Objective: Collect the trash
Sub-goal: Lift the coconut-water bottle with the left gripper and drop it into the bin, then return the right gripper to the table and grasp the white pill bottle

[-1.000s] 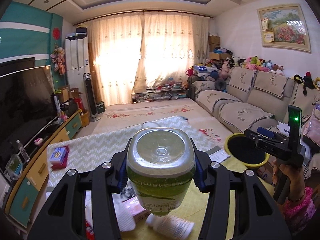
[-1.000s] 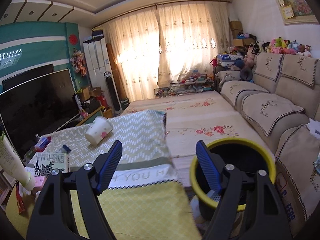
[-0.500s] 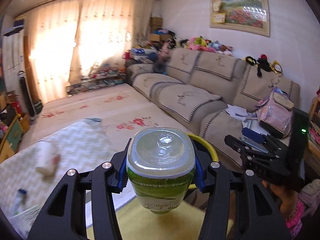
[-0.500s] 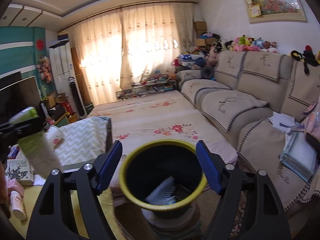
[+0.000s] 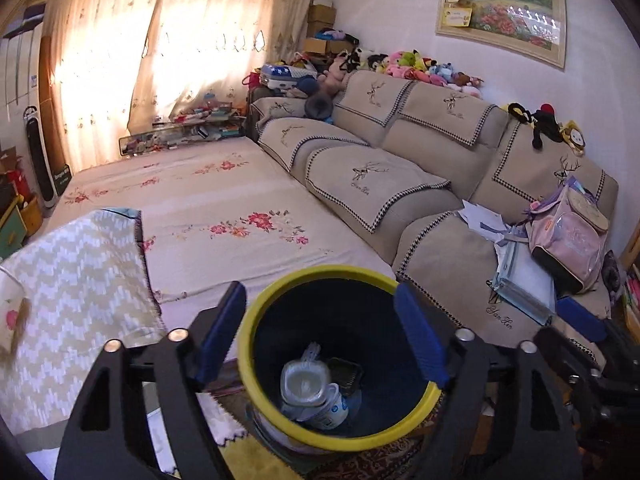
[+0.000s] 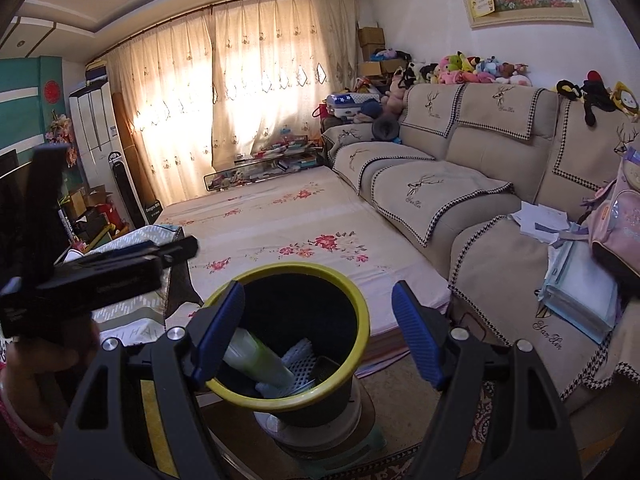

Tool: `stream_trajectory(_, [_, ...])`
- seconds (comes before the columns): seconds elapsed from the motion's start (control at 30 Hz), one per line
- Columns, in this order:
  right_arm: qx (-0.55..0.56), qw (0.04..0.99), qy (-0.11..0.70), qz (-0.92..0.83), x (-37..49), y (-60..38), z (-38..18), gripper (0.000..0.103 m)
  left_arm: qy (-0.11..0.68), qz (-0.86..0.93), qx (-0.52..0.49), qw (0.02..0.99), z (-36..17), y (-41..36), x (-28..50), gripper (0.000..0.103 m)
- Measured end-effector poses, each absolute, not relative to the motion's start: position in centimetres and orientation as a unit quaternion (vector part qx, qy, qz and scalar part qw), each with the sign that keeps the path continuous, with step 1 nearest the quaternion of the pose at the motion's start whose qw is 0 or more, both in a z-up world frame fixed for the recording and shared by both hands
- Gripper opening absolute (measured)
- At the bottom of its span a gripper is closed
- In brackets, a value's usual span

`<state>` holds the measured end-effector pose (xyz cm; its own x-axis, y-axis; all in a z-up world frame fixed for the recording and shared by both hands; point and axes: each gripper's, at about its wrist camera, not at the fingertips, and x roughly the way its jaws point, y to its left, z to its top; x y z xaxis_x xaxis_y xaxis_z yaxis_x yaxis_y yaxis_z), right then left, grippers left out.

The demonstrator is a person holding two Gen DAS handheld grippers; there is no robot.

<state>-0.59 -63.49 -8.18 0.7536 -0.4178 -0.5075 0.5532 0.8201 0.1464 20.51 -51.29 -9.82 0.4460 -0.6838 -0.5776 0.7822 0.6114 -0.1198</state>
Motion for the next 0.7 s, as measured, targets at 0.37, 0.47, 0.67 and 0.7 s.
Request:
stream_trajectory(0.37, [0.141, 0.933, 0.261, -0.204, 2.3, -59.5, -9.8, 0.072, 0.254, -0.398, 0.068, 0.879, -3.6, -36.9, 13.9, 0.095])
stream_trajectory(0.47, [0.134, 0.936, 0.273, -0.178, 3.6, -57.3, -10.0, 0.072, 0.247, -0.377, 0.059, 0.891, -3.1, -32.2, 12.6, 0.095])
stream_trajectory(0.67, [0.118, 0.942, 0.300, -0.091, 6.4, -51.0, -10.9, 0.072, 0.239, -0.302, 0.049, 0.921, -2.6, -21.1, 10.5, 0.097])
stream_trajectory(0.7, [0.114, 0.943, 0.305, -0.073, 7.0, -49.6, -11.1, 0.072, 0.242, -0.288, 0.040, 0.926, -2.6, -19.2, 10.2, 0.097])
